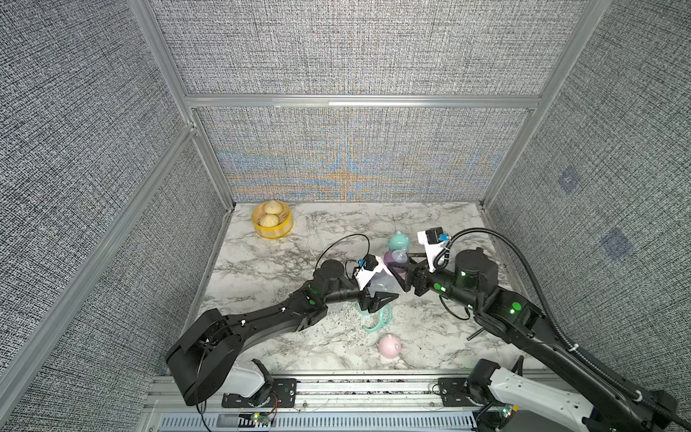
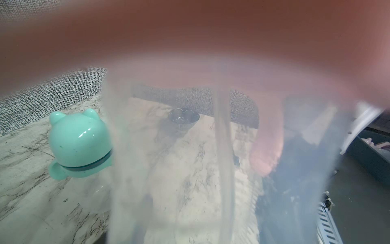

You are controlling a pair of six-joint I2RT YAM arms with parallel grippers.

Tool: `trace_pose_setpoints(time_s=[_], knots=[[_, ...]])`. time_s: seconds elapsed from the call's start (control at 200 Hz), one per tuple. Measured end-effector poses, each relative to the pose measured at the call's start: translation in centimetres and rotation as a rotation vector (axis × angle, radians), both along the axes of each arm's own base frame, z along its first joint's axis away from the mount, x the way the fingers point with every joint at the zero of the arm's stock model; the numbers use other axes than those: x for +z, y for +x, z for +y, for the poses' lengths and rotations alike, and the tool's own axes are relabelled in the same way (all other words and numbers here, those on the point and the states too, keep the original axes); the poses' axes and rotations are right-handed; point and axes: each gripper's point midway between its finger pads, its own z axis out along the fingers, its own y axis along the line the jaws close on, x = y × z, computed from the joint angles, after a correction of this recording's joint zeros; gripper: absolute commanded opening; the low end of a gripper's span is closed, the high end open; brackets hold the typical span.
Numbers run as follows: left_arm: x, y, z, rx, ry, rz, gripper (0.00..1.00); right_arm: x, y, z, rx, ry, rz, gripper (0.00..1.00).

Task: Assemble the baby bottles
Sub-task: Screw the nipple onto the baby bottle.

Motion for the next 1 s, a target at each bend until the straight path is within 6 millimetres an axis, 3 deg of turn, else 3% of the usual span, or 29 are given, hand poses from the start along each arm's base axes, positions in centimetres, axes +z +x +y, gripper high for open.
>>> trace_pose_setpoints(time_s=[0.17, 0.36, 0.661, 0.876, 0.996], knots=[[0.2, 0.0, 0.0, -0.004, -0.004, 0.004, 0.01, -0.2, 0.3, 0.8, 0.019, 0.033, 0.009, 0.74], [0.0, 0.2, 0.0, 0.008, -0.002, 0.015, 0.02, -0.4, 0.5, 1.0, 0.016, 0.055, 0.015, 0.55], [-0.6, 0.1, 0.4, 0.031, -0.022, 0.006, 0.02, -1.4, 0.5, 0.2, -0.03, 0.086, 0.056, 0.49], [0.4, 0.3, 0.4, 0.04, -0.07, -0.032, 0.0, -0.8, 0.4, -0.7, -0.061, 0.143, 0.063, 0.5], [0.4, 0.5, 0.2, 0.04, -0.078, -0.029, 0.0, -0.7, 0.5, -0.7, -0.067, 0.144, 0.062, 0.7]])
